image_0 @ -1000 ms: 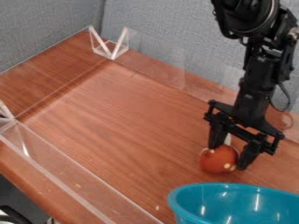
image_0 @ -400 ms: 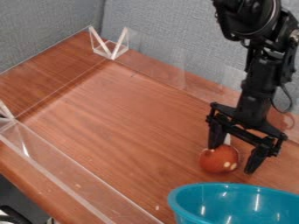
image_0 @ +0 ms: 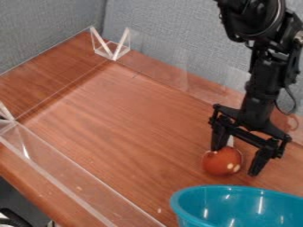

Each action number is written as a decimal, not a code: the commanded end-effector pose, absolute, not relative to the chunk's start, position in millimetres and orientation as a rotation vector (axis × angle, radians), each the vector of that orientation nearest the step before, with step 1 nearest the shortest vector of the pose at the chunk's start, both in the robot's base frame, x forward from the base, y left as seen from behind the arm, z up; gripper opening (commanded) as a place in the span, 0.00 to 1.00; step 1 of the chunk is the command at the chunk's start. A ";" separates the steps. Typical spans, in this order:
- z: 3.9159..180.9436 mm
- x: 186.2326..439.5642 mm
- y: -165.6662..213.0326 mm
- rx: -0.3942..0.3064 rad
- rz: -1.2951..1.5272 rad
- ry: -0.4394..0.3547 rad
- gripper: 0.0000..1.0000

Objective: Put the mushroom in the blue bowl

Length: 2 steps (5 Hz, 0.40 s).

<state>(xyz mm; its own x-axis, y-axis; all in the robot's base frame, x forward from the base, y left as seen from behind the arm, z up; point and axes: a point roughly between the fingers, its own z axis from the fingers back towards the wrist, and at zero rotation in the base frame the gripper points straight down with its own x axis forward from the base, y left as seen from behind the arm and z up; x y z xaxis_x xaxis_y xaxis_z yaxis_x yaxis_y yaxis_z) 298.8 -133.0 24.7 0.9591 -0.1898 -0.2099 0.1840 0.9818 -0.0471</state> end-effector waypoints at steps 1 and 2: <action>13.9 303.1 -132.9 -0.026 -0.173 0.208 1.00; 12.2 304.9 -131.2 -0.021 -0.157 0.211 1.00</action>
<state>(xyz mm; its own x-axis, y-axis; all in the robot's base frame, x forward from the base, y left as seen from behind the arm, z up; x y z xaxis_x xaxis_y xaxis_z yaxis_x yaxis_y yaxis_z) 302.7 -132.5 23.9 0.9643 -0.1679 -0.2050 0.1641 0.9858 -0.0354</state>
